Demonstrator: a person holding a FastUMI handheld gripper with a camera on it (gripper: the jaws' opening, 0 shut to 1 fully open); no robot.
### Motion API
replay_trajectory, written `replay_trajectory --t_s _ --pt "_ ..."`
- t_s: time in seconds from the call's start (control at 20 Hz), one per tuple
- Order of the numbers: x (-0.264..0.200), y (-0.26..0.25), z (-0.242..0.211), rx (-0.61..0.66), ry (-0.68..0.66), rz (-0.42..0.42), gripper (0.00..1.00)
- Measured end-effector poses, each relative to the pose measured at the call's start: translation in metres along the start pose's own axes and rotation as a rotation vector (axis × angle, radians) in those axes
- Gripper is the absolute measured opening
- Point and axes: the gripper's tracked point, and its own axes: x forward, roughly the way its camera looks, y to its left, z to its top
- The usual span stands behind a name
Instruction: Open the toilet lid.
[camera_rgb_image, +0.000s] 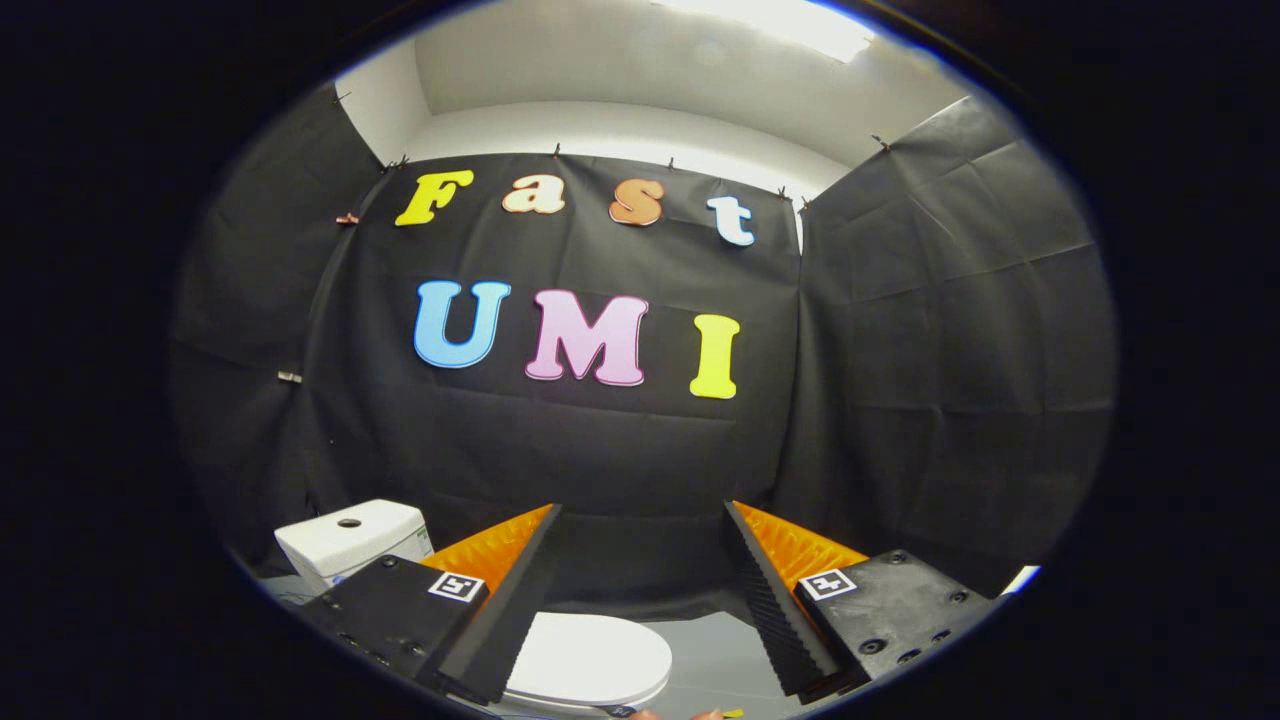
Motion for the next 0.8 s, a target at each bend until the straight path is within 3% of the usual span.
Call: replay_trajectory --t_s 0.25,0.6,0.8 --pt "0.009 0.012 -0.073 0.052 0.037 0.054 0.99" --pt "0.005 0.006 -0.197 0.025 0.141 0.069 0.99" --pt "-0.002 0.003 -0.253 0.129 0.252 0.089 0.99"
